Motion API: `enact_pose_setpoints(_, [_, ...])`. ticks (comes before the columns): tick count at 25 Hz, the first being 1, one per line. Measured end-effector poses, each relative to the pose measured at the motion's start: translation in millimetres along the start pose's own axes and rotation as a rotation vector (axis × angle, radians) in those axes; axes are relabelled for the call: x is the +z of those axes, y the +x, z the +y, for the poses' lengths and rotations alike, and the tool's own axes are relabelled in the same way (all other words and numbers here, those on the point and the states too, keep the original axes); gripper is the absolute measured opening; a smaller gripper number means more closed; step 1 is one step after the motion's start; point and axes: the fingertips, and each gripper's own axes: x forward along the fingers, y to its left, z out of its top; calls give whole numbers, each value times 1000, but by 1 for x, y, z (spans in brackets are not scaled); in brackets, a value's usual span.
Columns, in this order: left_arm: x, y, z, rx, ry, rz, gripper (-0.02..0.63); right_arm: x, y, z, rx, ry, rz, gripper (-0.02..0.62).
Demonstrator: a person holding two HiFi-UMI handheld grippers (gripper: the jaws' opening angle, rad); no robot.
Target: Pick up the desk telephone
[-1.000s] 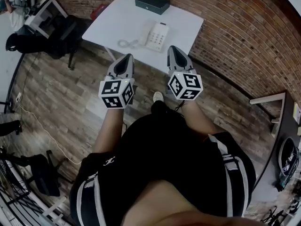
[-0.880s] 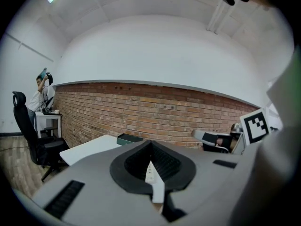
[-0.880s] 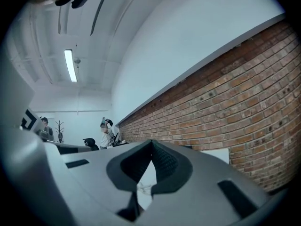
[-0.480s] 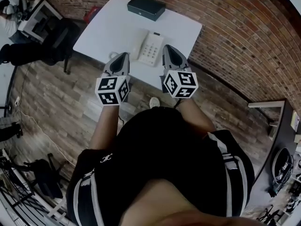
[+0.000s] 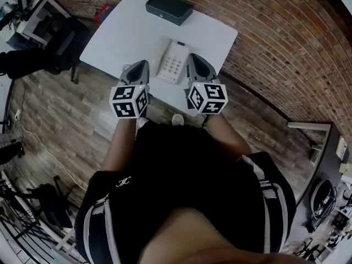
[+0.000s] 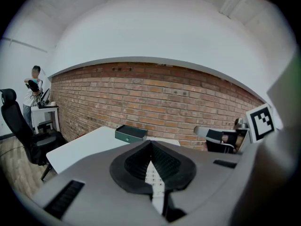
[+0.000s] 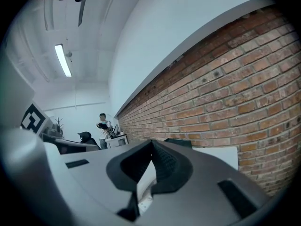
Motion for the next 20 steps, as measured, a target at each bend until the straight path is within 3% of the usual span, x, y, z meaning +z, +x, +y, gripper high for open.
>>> enact_pose_setpoints(13, [-23, 77, 48, -127, 35, 140, 2, -53, 53, -32, -148, 59, 119, 0])
enact_pose_setpoints(20, [-48, 120, 70, -274, 6, 248, 3, -94, 86, -48, -237, 112, 219, 2])
